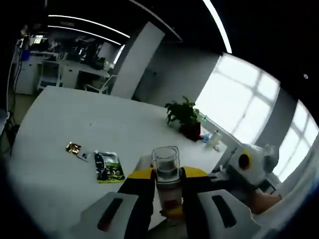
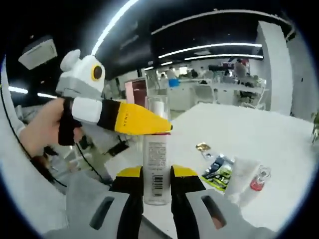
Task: Arrange the skincare products in the storage area until every visible bottle or jar stands upright without overlapping.
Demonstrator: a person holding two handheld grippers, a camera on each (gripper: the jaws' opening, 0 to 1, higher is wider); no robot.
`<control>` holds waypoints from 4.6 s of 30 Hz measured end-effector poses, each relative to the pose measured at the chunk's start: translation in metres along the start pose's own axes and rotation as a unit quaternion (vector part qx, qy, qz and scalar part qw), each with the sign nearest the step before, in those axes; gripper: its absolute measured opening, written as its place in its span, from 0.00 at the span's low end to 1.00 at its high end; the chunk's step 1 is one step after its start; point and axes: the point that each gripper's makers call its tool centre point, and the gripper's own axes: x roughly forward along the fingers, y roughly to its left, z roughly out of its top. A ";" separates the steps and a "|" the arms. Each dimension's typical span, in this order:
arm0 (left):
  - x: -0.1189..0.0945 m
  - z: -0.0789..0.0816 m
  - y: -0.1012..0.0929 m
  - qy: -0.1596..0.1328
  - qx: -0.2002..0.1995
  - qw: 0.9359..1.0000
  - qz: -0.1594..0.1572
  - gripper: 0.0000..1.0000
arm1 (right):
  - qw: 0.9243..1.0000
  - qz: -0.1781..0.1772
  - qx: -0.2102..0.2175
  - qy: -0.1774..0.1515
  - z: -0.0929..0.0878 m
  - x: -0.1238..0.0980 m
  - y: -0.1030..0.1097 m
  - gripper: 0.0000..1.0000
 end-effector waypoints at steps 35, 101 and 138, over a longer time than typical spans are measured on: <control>-0.032 -0.002 -0.056 0.026 0.012 0.975 -0.220 0.20 | 0.967 0.229 0.085 -0.068 0.015 -0.031 0.052 0.29; 0.018 -0.115 -0.075 0.104 0.209 0.947 -0.222 0.24 | 0.958 0.213 -0.180 0.070 -0.017 -0.078 0.010 0.18; 0.006 -0.134 0.059 0.118 0.158 0.980 0.018 0.91 | 0.955 0.126 -0.225 0.146 -0.080 -0.058 -0.150 0.18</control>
